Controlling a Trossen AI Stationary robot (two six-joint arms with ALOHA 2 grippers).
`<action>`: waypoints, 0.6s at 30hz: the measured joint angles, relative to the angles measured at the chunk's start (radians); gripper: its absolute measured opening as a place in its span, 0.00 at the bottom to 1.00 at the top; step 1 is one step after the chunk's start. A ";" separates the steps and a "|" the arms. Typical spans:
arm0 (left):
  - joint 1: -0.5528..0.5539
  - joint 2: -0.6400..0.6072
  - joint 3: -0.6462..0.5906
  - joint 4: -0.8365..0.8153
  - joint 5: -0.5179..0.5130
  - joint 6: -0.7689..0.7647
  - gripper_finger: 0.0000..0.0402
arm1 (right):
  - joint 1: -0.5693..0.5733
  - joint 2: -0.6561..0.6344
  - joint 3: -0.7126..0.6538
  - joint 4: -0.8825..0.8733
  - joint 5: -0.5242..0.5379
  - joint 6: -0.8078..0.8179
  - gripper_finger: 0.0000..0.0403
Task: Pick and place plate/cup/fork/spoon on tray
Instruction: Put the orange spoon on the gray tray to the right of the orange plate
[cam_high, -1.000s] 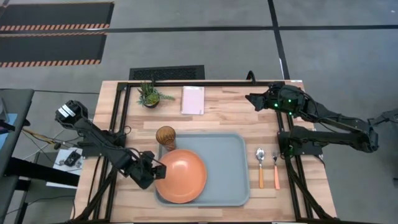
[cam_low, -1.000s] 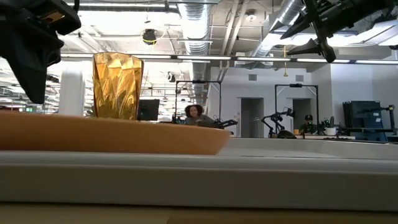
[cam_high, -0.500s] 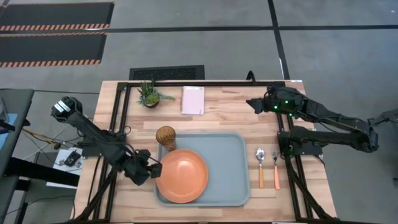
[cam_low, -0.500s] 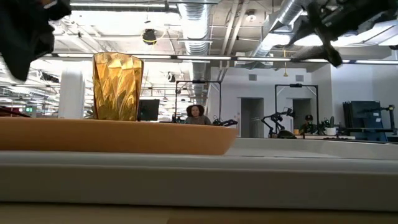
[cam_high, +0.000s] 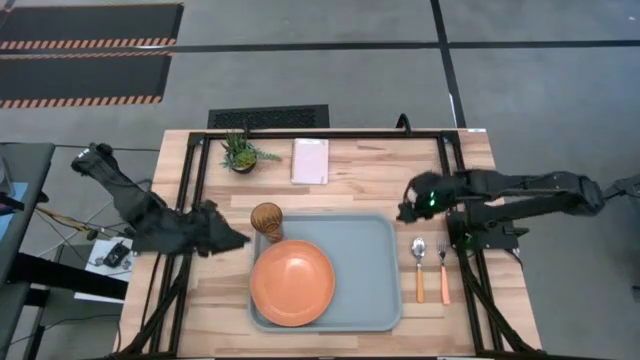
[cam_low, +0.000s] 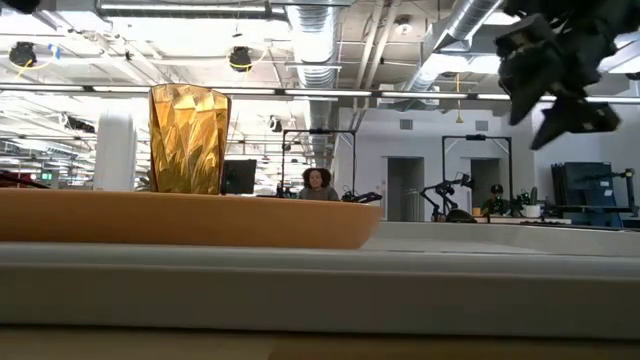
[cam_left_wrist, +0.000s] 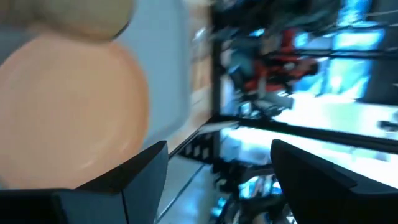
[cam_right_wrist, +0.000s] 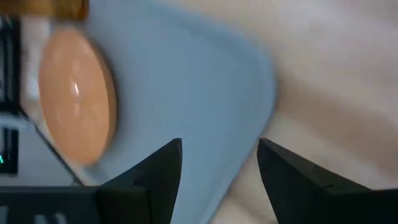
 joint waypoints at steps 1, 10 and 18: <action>0.000 -0.012 0.007 0.006 -0.024 0.025 0.67 | 0.047 0.015 0.000 0.003 0.003 0.038 0.56; 0.048 -0.014 0.065 0.137 -0.155 0.253 0.67 | 0.470 0.095 0.000 0.005 0.082 0.486 0.50; 0.268 0.078 0.171 0.194 -0.003 0.455 0.67 | 0.732 0.175 0.000 -0.075 0.123 0.859 0.49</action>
